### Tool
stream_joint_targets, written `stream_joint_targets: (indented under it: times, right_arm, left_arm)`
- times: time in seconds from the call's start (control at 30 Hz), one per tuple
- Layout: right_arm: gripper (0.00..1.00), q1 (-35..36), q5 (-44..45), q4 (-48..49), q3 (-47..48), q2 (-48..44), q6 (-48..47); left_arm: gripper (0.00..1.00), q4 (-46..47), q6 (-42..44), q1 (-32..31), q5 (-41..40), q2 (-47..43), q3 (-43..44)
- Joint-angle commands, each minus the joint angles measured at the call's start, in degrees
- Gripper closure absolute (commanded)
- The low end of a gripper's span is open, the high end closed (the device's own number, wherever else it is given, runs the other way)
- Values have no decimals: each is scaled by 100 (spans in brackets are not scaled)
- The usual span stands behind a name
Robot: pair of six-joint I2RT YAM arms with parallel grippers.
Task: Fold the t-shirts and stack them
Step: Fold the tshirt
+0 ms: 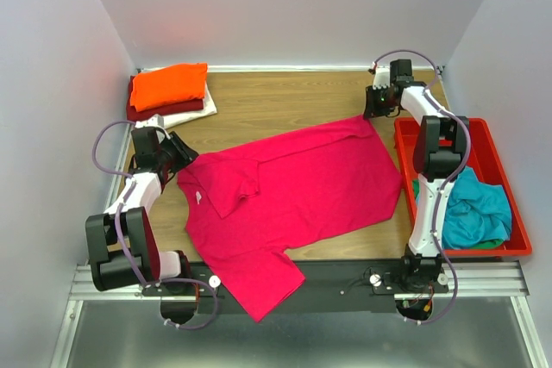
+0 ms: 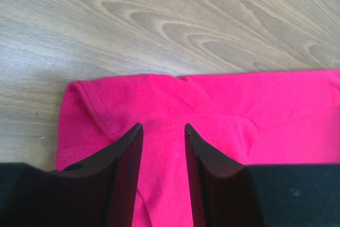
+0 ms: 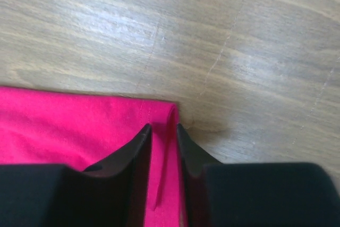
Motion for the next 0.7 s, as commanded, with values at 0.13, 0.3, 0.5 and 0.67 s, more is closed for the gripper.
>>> stream_joint_targets:
  times: [0.13,0.3,0.5,0.67]
  right_arm:
    - [64,148,-31,-123,99,38,6]
    - [73,183,-163,-123,-59,116,6]
    - [72,192,21,-132,-77,248,76]
    - [75,192,188,-132,-42,275,50]
  left_arm:
    - [55,89,54,40,7,-34,3]
    - [55,89,54,40,34,-33,3]
    - [56,98,45,40,51,54,3]
    - [56,142,28,31,86,230,21]
